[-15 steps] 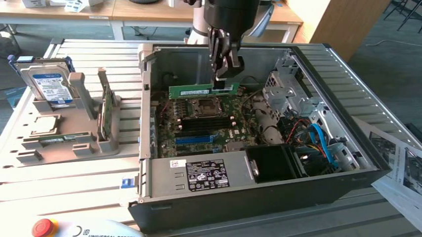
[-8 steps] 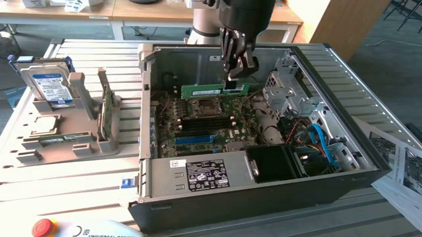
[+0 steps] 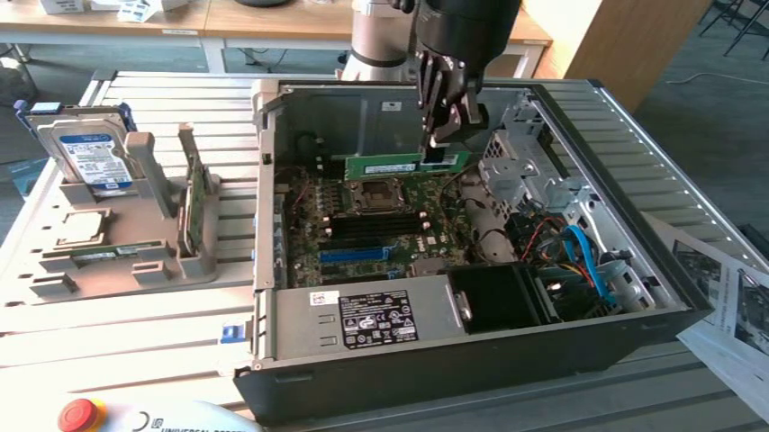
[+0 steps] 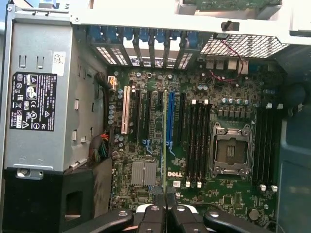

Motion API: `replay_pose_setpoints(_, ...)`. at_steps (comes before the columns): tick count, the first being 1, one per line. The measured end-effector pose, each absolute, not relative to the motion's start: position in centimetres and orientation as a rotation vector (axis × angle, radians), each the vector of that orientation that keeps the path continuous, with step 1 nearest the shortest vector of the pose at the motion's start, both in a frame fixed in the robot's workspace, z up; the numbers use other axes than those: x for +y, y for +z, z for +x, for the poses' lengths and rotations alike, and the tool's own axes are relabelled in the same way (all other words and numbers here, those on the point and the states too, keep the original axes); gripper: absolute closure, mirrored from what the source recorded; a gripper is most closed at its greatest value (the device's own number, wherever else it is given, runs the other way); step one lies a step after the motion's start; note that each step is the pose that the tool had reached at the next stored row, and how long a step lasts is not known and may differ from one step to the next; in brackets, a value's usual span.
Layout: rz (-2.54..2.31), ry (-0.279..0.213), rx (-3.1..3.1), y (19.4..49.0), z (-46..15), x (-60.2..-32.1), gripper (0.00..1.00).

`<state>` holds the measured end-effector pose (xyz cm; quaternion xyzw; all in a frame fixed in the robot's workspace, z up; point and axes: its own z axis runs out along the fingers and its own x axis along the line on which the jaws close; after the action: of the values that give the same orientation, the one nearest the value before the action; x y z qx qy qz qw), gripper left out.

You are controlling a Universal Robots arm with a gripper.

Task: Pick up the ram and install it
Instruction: 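Pick up the ram and move it above insertion slot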

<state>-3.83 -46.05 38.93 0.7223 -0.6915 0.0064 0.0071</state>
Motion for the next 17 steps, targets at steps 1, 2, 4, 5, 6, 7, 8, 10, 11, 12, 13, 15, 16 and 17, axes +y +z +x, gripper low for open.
replay_pose_setpoints(1, 2.259, 0.020, -2.163, 38.9, -3.8, -46.1, 0.88)
replay_pose_setpoints(2, 2.259, 0.020, -2.163, 38.9, -3.8, -46.1, 0.88)
replay_pose_setpoints(4, 2.259, 0.020, -2.163, 38.9, -3.8, -46.1, 0.88)
replay_pose_setpoints(5, 2.259, 0.020, -2.163, 38.9, -3.8, -46.1, 0.88)
replay_pose_setpoints(6, 2.259, 0.020, -2.163, 38.9, -3.8, -46.0, 0.88)
replay_pose_setpoints(7, 2.259, 0.020, -2.163, 38.9, -3.8, -46.0, 0.88)
replay_pose_setpoints(8, 2.259, 0.020, -2.163, 38.9, -3.8, -45.9, 0.88)
replay_pose_setpoints(10, 2.259, 0.020, -2.163, 38.9, -3.8, -45.7, 0.88)
replay_pose_setpoints(11, 2.259, 0.020, -2.163, 38.9, -3.8, -45.6, 0.88)
replay_pose_setpoints(12, 2.259, 0.020, -2.163, 38.9, -3.8, -45.5, 0.88)
replay_pose_setpoints(13, 2.258, 0.020, -2.163, 38.9, -3.8, -45.3, 0.88)
replay_pose_setpoints(15, 2.258, 0.020, -2.164, 38.9, -3.8, -45.0, 0.88)
replay_pose_setpoints(16, 2.258, 0.020, -2.164, 38.9, -3.8, -44.9, 0.88)
replay_pose_setpoints(17, 2.258, 0.020, -2.164, 38.9, -3.8, -44.7, 0.88)
